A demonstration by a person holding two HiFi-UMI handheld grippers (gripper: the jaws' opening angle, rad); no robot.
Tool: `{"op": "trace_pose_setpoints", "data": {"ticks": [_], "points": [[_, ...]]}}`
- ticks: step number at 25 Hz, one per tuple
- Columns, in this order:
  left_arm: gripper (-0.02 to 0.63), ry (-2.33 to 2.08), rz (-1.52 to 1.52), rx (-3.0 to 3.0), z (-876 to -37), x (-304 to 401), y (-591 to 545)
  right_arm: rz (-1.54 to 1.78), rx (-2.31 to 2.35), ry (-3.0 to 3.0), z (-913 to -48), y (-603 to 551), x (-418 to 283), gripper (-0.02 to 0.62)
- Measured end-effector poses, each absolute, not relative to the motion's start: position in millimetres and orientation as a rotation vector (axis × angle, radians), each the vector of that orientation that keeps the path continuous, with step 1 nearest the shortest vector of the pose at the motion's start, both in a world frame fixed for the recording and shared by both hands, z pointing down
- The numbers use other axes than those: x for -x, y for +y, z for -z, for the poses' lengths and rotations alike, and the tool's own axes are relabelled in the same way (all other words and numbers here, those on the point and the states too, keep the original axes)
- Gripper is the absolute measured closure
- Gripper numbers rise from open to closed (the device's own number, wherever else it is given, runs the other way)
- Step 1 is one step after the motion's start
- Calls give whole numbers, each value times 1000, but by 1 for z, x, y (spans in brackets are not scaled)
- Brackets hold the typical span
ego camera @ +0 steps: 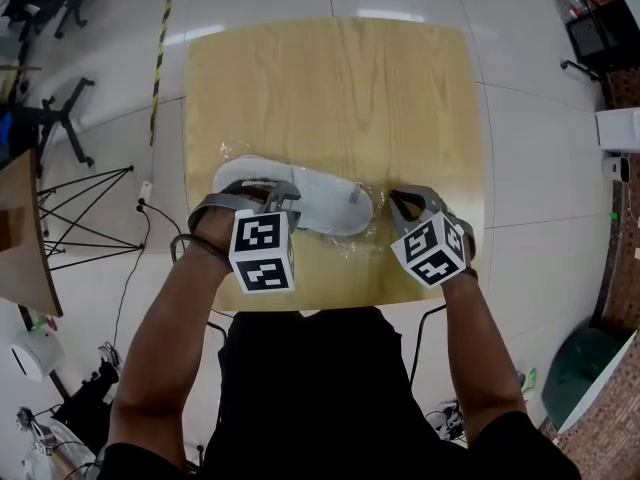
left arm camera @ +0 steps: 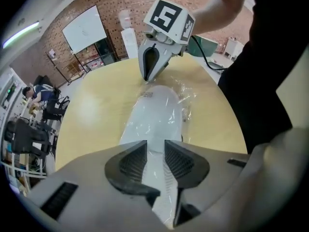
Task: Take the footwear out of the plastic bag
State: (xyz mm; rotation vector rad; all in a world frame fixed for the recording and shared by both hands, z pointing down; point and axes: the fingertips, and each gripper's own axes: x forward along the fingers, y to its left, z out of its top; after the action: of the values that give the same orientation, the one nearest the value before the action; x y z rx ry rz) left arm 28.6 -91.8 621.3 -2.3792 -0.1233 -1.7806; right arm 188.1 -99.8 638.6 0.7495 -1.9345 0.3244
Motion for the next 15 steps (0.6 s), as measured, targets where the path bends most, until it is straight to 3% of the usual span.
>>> {"op": "trace_pose_setpoints", "data": {"ticks": [9, 15], "points": [[506, -25, 1781, 2547, -625, -27, -94, -392, -953, -1907, -629, -111, -217, 592], [508, -37, 1773, 2573, -624, -30, -94, -575, -728, -2116, -610, -42, -159, 581]]}}
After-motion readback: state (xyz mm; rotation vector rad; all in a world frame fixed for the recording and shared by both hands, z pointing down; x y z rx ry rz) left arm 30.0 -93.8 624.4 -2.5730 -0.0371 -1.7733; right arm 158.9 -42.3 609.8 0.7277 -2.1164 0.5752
